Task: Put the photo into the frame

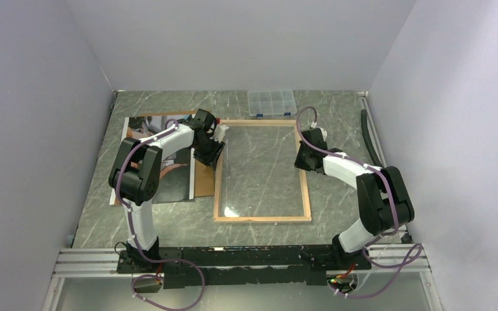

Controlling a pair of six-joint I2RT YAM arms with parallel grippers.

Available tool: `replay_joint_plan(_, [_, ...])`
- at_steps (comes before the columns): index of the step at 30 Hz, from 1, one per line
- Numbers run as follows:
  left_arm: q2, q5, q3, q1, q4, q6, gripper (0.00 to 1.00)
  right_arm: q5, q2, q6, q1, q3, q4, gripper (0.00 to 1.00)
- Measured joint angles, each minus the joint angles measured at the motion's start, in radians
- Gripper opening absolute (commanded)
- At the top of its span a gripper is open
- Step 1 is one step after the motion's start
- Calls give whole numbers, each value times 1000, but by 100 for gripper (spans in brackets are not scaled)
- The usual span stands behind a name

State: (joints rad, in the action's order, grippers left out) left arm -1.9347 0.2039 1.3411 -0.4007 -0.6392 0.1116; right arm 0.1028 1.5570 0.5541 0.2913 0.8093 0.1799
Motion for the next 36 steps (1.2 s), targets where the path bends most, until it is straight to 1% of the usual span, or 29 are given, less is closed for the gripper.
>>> replay_joint_plan(10, [0, 1, 3, 0, -3, 0, 44, 63, 59, 7, 23, 48, -18, 13])
replay_joint_plan(11, [0, 2, 4, 0, -6, 0, 45, 71, 63, 7, 27, 53, -16, 15])
replay_joint_plan(12, [0, 2, 6, 0, -10, 0, 45, 76, 68, 7, 31, 58, -13, 20])
replay_joint_plan(16, [0, 10, 27, 0, -44, 1, 46, 67, 85, 16, 42, 75, -14, 41])
replay_joint_plan(19, [0, 13, 78, 0, -83, 5, 46, 42, 75, 22, 43, 87, 1, 54])
replay_joint_plan(21, [6, 17, 119, 1, -104, 8, 46, 35, 61, 19, 42, 109, 54, 63])
replay_joint_plan(24, [24, 22, 177, 2, -130, 8, 46, 23, 38, 6, 37, 159, 160, 70])
replay_joint_plan(27, [39, 33, 225, 3, -148, 8, 46, 37, 10, -23, 34, 245, 232, 72])
replay_joint_plan(29, [40, 39, 243, 4, -151, 7, 46, 53, -5, -48, 26, 301, 243, 72])
replay_joint_plan(32, [40, 42, 243, 4, -159, 7, 46, 74, -5, -80, -5, 333, 236, 66])
replay_joint_plan(35, [40, 43, 243, 4, -165, 6, 46, 77, 23, -107, -47, 320, 230, 62])
replay_joint_plan(36, [40, 43, 243, 4, -167, 7, 46, 74, 43, -115, -60, 311, 224, 59])
